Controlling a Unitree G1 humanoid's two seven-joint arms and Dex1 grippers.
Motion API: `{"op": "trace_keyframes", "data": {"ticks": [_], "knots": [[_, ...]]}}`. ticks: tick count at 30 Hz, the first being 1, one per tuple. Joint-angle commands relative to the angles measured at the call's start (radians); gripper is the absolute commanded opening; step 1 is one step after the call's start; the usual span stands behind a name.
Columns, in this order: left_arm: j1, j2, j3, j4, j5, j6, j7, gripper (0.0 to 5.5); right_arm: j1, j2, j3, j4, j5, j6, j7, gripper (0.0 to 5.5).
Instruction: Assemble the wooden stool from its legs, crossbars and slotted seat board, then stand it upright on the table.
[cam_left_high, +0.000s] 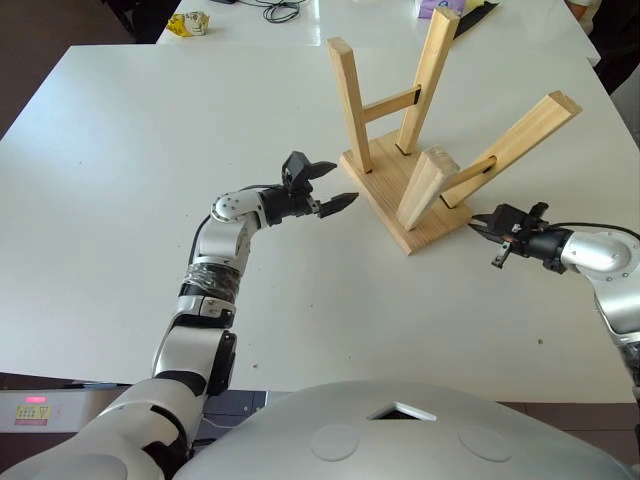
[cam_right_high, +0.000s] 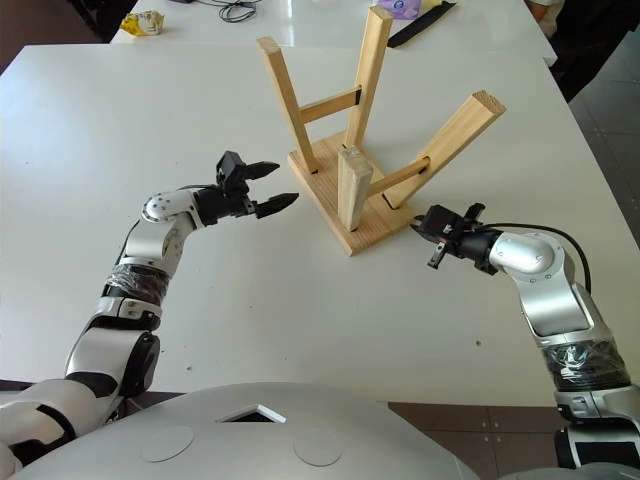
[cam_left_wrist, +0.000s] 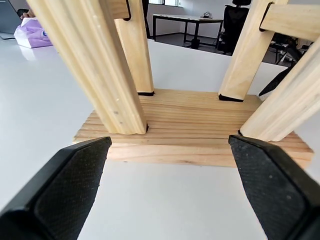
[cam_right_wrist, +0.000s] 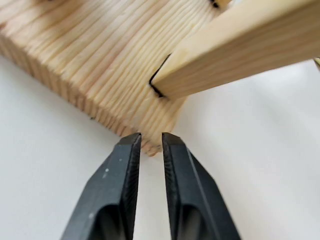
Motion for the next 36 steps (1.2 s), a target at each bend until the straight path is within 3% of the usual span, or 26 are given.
{"op": "trace_keyframes", "data": {"ticks": [1, 7, 15, 24, 36], "knots": [[0.0, 0.033, 0.0, -0.015, 0.009, 0.011, 0.021, 4.38, 0.01, 0.023, -0.099, -0.056, 0.125, 0.131, 0.015, 1.41], [0.013, 0.042, -0.01, -0.036, 0.008, 0.016, 0.03, 4.38, 0.017, 0.061, -0.11, -0.127, 0.258, 0.266, 0.053, 1.41], [0.004, 0.051, -0.021, -0.026, 0.017, 0.015, 0.04, 4.38, -0.018, 0.148, -0.061, -0.104, 0.244, 0.297, -0.036, 1.41], [0.008, 0.07, -0.024, -0.018, 0.032, 0.003, 0.037, 4.38, 0.047, 0.117, -0.059, -0.152, 0.28, 0.303, 0.023, 2.66], [-0.008, 0.068, -0.033, 0.002, 0.039, -0.006, 0.039, 4.38, -0.035, 0.164, -0.059, 0.016, 0.188, 0.312, -0.113, 4.25]]}}
